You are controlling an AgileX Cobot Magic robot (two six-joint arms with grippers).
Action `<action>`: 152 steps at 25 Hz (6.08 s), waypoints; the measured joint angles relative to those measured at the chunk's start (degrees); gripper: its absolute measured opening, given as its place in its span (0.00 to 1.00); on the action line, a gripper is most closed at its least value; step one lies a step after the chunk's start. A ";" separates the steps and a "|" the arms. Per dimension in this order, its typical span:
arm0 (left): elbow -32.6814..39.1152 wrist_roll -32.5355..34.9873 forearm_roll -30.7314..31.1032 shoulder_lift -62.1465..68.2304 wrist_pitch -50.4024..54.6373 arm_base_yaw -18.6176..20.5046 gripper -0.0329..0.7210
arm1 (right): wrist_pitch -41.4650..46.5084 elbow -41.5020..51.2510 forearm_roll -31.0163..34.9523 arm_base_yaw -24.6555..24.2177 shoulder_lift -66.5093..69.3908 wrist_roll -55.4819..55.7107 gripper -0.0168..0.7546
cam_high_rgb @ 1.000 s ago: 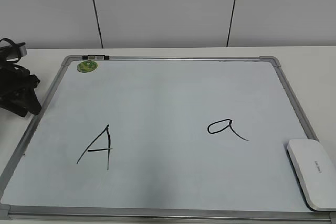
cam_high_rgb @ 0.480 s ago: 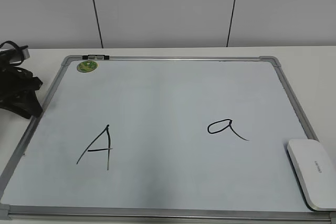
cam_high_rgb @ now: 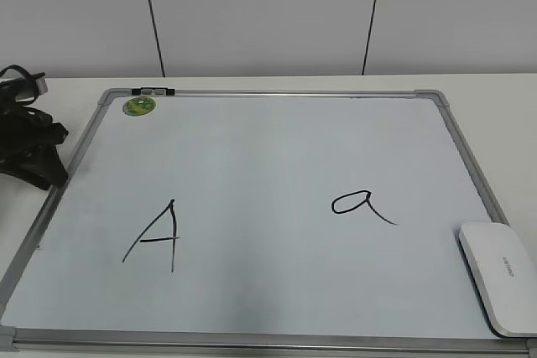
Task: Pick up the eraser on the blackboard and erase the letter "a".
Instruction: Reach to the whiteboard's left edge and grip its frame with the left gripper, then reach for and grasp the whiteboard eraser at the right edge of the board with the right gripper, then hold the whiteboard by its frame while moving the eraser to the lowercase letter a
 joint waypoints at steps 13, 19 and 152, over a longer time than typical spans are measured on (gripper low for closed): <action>-0.13 0.00 -0.36 1.03 0.18 0.00 0.28 | 0.00 0.00 0.00 0.00 0.00 0.00 0.78; -0.25 0.00 -0.80 1.03 0.53 0.00 0.11 | 0.00 0.00 0.00 0.00 0.00 0.00 0.78; -0.25 -0.59 -1.88 1.03 1.09 0.53 0.09 | -7.77 -57.52 7.60 13.08 121.01 -6.00 0.72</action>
